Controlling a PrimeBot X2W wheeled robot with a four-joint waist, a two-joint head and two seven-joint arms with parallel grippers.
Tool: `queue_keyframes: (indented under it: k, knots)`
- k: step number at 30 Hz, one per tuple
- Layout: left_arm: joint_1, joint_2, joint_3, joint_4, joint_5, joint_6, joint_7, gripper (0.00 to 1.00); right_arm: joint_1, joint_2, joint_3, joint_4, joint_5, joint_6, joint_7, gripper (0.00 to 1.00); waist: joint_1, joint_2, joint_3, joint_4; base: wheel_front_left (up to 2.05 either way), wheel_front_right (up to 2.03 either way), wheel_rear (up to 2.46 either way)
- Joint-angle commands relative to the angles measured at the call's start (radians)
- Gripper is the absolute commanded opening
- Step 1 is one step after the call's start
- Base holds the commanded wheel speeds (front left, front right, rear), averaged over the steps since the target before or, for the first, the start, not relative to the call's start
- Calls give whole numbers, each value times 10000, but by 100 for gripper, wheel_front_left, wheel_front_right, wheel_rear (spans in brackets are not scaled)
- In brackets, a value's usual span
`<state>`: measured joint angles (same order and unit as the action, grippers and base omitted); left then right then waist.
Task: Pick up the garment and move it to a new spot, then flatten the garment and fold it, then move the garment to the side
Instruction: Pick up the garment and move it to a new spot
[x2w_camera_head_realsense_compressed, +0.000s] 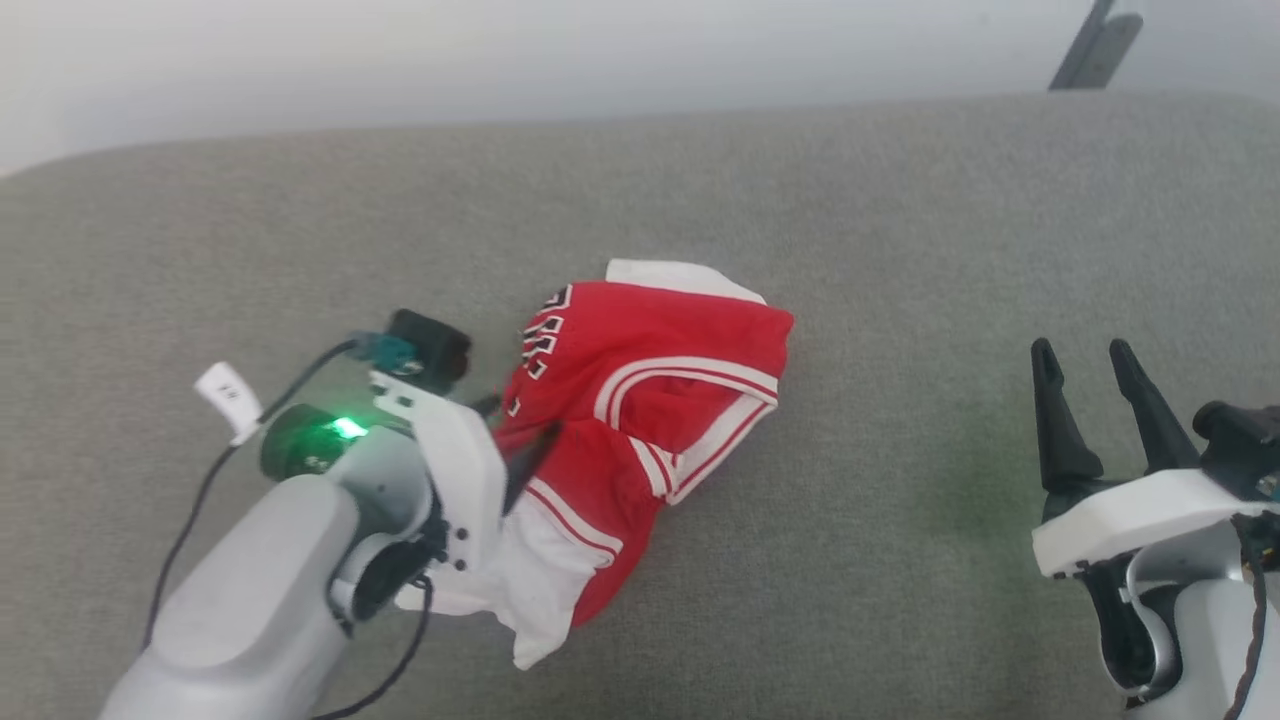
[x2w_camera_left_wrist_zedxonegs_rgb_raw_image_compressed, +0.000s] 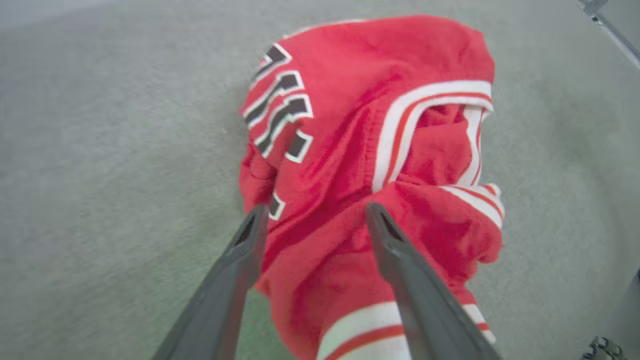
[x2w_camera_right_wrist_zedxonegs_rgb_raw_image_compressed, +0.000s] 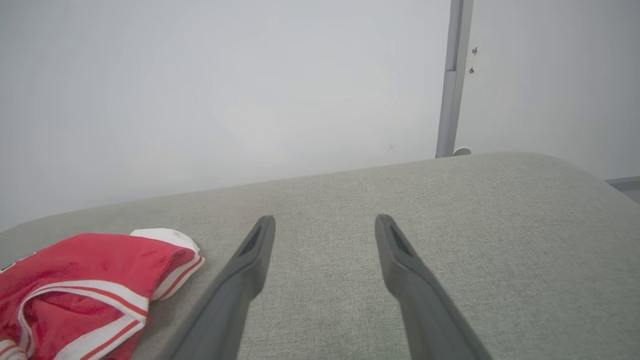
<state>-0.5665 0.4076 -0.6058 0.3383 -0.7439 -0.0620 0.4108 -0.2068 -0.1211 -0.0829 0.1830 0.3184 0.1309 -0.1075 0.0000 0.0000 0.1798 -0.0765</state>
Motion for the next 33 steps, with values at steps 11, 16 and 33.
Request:
queue_keyframes:
  k: [11,16,33]
  knots:
    - [1726,1009,1441,-882,42,615,-2791,100,718,-135,-43,-63,-30,-3,214,100,0,0,-1448,784,0,0,0]
    - [2748,1522,2190,-1080,-94,901,-3989,100,1033,-95,-95,-136,-41,-3,309,100,0,0,-1881,970,0,0,0]
    - [5790,2169,4078,-1855,-787,1631,-6273,100,1539,64,-183,-433,-43,-3,459,100,0,0,-2322,1342,0,0,0]
